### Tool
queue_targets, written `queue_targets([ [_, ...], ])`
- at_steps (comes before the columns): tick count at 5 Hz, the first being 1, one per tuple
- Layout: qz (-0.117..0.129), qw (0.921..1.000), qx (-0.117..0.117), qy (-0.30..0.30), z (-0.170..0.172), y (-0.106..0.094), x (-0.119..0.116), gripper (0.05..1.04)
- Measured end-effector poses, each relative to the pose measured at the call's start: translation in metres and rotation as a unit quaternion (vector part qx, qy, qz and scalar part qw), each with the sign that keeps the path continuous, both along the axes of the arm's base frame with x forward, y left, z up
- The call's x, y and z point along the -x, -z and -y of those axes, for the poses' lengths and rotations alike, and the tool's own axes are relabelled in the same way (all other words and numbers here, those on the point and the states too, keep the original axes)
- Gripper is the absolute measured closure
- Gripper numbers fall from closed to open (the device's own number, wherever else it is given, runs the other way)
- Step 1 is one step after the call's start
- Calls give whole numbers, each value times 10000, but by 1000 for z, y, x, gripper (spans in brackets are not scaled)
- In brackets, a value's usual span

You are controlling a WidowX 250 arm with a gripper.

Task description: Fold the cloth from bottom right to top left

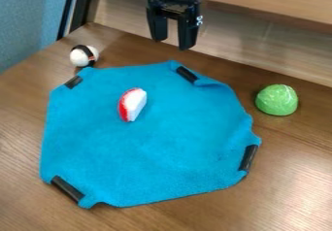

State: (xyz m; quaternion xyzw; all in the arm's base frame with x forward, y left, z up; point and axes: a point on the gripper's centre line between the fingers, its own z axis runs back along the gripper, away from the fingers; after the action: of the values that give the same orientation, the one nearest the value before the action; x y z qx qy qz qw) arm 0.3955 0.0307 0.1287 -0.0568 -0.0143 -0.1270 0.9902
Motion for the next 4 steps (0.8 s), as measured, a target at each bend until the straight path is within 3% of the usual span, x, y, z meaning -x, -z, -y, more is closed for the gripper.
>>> queue_targets([
  [1, -228, 9997, 29, 0, 0, 17, 1, 83],
  [3, -425, 9983, 69, 402, 50, 33, 9, 83],
  [4, -299, 9982, 56, 518, 70, 25, 19, 83],
])
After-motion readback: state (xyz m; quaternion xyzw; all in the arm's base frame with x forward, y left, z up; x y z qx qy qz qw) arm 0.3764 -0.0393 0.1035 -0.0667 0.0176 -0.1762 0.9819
